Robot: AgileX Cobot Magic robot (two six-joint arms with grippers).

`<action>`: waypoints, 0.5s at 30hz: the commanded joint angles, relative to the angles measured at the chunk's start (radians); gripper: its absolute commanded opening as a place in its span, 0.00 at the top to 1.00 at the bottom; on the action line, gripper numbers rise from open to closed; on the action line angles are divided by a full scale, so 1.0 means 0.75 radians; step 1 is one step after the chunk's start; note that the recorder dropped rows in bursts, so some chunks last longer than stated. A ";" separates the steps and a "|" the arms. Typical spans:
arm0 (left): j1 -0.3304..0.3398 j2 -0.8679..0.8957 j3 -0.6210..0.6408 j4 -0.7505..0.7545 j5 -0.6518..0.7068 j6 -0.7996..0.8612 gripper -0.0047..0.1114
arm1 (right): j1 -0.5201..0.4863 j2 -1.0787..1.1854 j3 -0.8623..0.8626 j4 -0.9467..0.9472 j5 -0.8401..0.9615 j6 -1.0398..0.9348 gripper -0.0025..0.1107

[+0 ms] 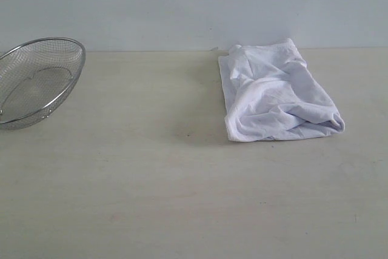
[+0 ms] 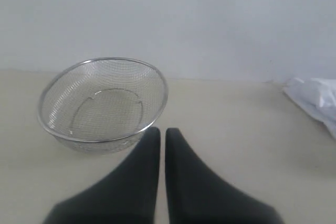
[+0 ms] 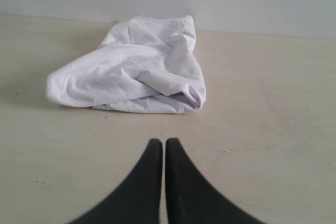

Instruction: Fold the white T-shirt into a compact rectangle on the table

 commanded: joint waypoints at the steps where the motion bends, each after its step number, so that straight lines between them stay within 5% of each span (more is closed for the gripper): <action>1: 0.002 -0.005 0.005 0.277 0.013 -0.089 0.92 | 0.004 -0.006 -0.001 -0.002 -0.011 -0.005 0.98; 15: 0.002 -0.177 0.005 0.286 0.290 -0.262 0.92 | 0.004 -0.006 -0.001 -0.002 -0.011 -0.005 0.98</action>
